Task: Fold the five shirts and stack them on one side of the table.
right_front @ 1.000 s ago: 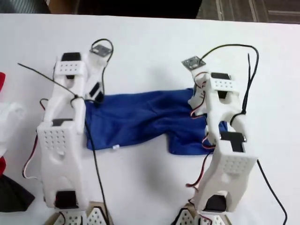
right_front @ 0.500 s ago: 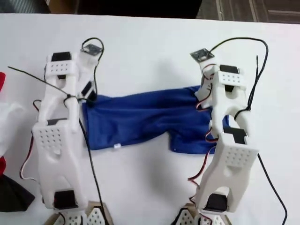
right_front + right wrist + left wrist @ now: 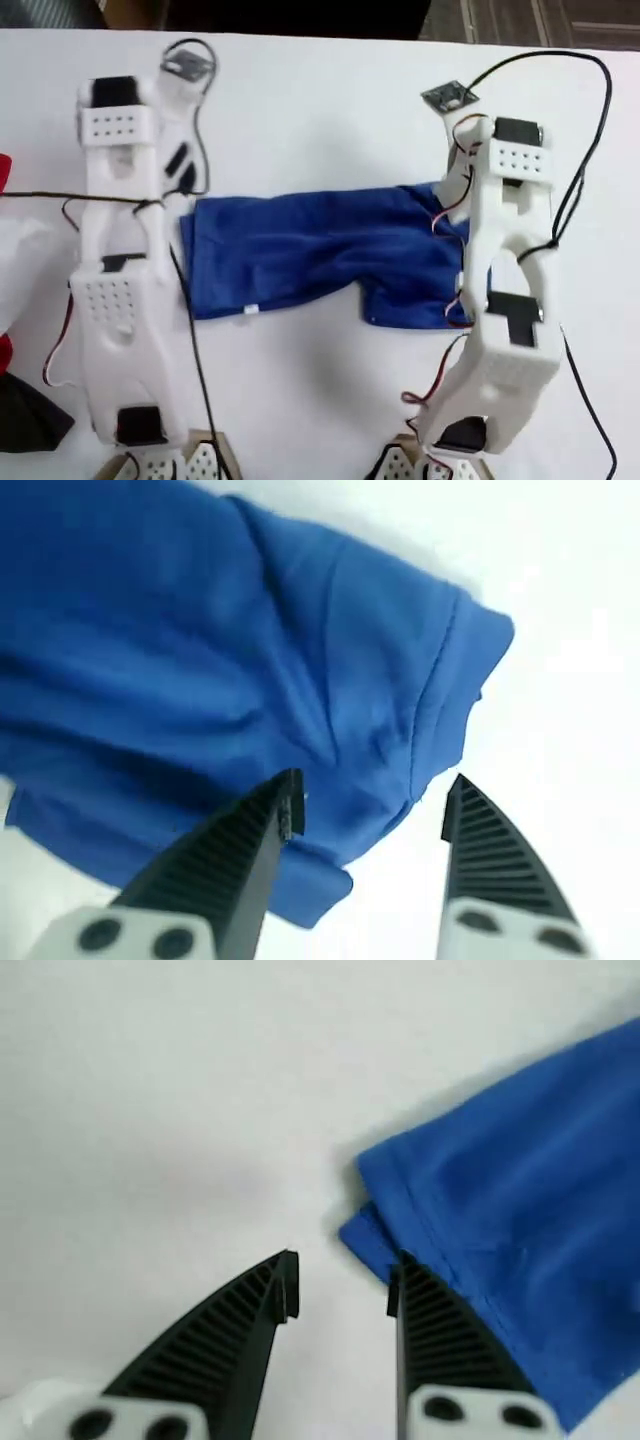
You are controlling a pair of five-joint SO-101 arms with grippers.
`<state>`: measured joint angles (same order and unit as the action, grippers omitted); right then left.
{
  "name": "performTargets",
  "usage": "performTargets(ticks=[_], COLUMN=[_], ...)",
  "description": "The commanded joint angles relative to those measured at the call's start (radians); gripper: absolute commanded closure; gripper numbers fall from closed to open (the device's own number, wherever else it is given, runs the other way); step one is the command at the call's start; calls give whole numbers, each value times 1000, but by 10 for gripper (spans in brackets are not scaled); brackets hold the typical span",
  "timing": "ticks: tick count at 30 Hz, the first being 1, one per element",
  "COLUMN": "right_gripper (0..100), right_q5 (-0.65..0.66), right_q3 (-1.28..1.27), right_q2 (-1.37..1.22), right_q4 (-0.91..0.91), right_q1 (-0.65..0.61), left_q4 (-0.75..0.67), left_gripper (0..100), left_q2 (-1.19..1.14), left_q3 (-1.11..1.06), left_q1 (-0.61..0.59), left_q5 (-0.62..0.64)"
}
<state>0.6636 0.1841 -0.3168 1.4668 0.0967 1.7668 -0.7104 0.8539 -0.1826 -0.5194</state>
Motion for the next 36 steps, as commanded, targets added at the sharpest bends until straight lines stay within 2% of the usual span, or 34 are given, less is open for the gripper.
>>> performTargets(ticks=[1,4,10,14,18,23,26,30,36], right_gripper=[765,765,765,765,765,765,765,765,765], right_q5=[66,117,275,296,244,133,112,115,115], right_q3=[-152,-367,-809,-948,-970,-965,-964,-968,-971], right_q2=[150,249,530,657,670,645,647,642,642], right_q4=[-18,-97,-234,-275,-285,-387,-389,-338,-323], right_q1=[13,10,-7,-38,-130,-219,-271,-337,-341], left_q4=[14,-89,-500,-667,-684,-692,-675,-614,-568], left_gripper=[832,833,832,831,831,831,831,831,832], left_q2=[215,373,678,760,692,568,545,545,548], left_q3=[-202,-452,-1150,-1392,-1426,-1313,-1233,-1214,-1216], left_q1=[97,166,229,233,192,15,-68,-41,46], left_q5=[-11,-9,-12,-12,-14,-14,-8,-14,-6])
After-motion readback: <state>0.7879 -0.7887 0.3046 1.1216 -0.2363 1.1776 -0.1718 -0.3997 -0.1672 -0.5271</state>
